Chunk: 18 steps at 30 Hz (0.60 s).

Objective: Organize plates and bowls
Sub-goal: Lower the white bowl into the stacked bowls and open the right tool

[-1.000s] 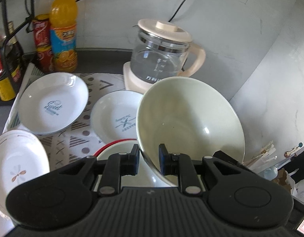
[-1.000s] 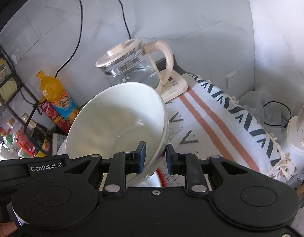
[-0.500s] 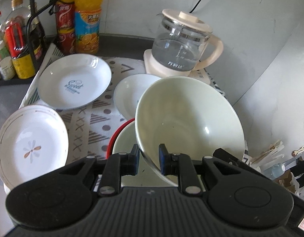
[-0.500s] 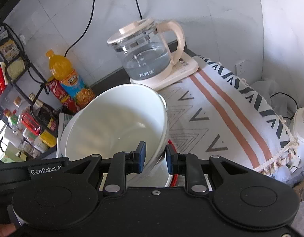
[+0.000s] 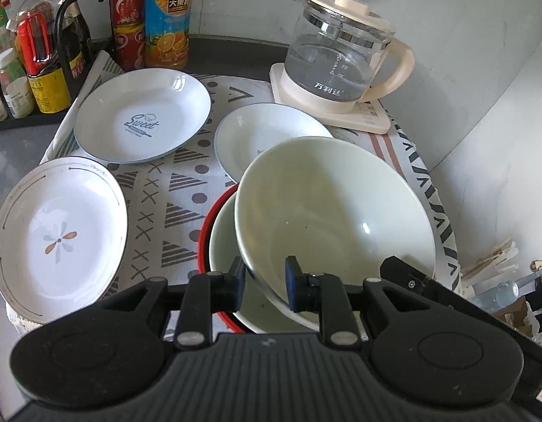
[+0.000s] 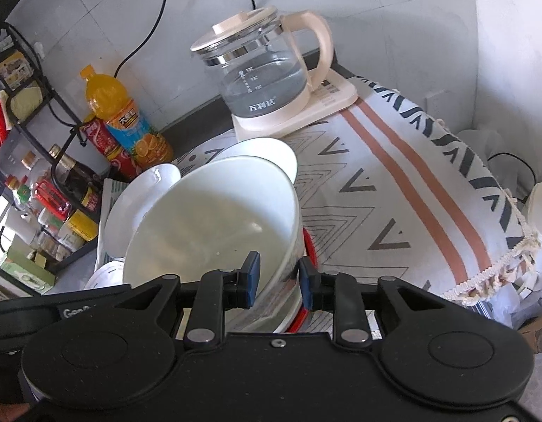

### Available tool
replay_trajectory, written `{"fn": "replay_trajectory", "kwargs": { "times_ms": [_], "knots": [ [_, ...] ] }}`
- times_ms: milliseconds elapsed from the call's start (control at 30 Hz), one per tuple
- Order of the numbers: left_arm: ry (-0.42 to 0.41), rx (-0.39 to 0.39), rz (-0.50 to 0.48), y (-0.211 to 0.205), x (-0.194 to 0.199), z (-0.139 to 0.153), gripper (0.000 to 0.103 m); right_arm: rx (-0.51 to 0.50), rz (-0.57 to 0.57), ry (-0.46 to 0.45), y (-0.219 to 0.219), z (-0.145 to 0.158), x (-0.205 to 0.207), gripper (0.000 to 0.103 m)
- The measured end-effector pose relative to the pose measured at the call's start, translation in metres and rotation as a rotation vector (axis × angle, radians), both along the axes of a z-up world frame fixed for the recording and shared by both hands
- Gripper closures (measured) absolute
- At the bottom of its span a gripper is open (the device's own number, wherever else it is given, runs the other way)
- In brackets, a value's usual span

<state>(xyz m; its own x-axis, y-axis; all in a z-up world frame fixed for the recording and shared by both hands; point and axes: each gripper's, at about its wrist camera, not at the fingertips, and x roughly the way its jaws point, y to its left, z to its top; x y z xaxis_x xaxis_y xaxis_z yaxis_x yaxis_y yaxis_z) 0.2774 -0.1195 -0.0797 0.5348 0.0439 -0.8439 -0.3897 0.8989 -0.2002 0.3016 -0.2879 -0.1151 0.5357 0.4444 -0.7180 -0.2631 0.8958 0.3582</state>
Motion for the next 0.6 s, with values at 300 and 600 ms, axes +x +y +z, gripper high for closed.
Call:
{"fn": "replay_trajectory", "kwargs": {
  "times_ms": [300,600],
  "knots": [
    [0.052,0.023,0.048,0.010,0.005,-0.007,0.076,-0.002,0.014,-0.031,-0.002,0.004,0.000,0.074],
    [0.000,0.046,0.057,0.016,-0.002,0.008,0.048,-0.022,0.027,-0.067,-0.006,0.012,-0.010,0.056]
  ]
}}
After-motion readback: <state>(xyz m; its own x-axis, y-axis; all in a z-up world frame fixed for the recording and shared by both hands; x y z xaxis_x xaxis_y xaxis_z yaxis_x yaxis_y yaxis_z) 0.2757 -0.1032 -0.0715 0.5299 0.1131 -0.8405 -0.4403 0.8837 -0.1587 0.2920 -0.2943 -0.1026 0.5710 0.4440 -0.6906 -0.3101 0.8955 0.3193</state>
